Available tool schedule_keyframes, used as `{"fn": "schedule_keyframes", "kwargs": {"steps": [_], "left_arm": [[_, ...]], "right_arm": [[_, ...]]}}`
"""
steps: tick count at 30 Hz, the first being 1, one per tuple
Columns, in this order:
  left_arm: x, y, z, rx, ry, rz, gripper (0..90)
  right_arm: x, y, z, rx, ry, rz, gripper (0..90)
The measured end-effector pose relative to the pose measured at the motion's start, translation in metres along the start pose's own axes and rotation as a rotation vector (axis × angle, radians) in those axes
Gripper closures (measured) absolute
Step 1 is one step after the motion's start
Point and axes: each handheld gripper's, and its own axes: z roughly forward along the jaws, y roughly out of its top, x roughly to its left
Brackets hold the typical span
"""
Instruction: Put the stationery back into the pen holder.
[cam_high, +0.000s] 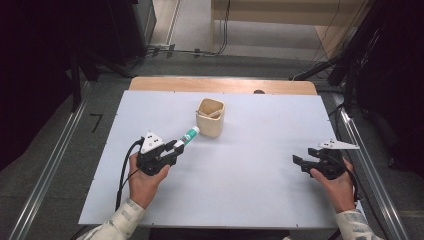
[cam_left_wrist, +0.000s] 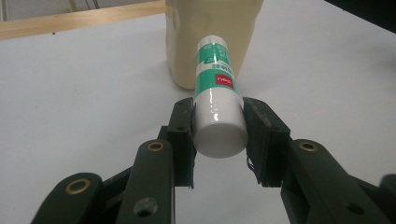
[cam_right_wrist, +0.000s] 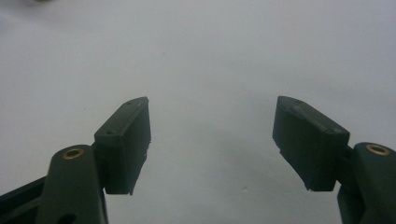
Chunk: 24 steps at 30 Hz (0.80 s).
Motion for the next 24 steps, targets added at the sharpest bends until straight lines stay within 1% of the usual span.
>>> {"fn": "schedule_keyframes", "kwargs": {"steps": [11,19,24], "left_arm": [[-0.002,0.014,0.0,-0.046,-0.015,-0.006,66.2],[-0.005,0.022,0.004,-0.057,-0.025,-0.002,66.2],[-0.005,0.026,0.006,-0.063,-0.023,-0.004,66.2]], "right_arm": [[-0.001,0.0,0.0,0.0,0.0,0.001,26.7],[-0.001,0.0,0.0,-0.002,-0.001,0.005,26.7],[-0.001,0.0,0.0,-0.002,-0.002,0.004,26.7]]}}
